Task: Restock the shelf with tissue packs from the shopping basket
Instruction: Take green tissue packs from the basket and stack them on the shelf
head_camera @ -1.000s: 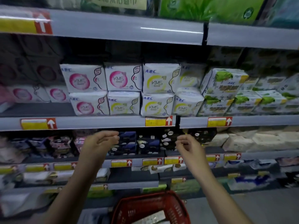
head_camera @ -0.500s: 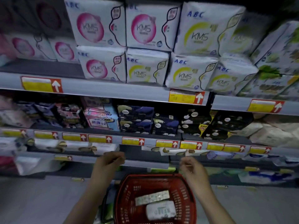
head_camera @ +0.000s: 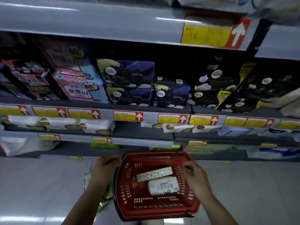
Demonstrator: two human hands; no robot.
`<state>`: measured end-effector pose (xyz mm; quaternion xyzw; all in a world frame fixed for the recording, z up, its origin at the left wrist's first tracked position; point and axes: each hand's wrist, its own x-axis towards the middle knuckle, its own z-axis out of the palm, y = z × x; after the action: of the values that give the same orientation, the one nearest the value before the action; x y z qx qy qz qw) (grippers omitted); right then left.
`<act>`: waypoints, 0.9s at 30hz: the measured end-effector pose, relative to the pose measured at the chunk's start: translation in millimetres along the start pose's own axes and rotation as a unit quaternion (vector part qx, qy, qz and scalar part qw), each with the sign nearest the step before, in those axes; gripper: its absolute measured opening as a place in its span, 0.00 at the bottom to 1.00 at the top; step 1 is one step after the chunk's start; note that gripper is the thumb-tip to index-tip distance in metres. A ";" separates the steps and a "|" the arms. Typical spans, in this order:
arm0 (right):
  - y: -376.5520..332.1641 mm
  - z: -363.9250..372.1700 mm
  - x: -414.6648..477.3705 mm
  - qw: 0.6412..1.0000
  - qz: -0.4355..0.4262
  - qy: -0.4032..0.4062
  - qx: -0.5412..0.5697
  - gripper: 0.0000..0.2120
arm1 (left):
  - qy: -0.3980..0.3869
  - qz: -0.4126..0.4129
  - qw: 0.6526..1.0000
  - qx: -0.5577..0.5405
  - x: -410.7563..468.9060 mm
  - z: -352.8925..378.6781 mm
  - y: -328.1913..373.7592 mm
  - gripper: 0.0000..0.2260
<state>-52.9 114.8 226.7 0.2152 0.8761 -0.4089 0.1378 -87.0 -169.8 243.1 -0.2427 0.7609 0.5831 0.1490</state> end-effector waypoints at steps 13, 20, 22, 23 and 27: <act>97.8 54.1 45.2 0.998 0.054 0.015 -0.028 0.07 | -0.044 -0.021 0.998 0.047 58.0 67.4 -72.0 0.11; 157.9 90.1 73.6 0.994 0.102 -0.011 -0.029 0.12 | -0.056 -0.054 0.992 0.097 78.3 100.4 -139.0 0.07; 173.2 99.9 83.2 0.994 0.098 -0.019 -0.037 0.13 | -0.056 -0.063 0.991 0.101 87.3 109.8 -158.3 0.06; 179.1 103.5 87.1 0.995 0.093 -0.020 -0.043 0.13 | -0.063 -0.065 0.990 0.104 92.2 115.1 -166.7 0.05; 200.1 121.0 97.2 0.995 0.093 -0.009 -0.044 0.13 | -0.095 -0.055 0.985 0.137 110.0 140.1 -194.0 0.07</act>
<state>-31.5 161.3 -21.3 0.2857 0.8681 -0.3574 0.1927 -81.7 -96.1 -9.7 -0.2053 0.8012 0.4850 0.2841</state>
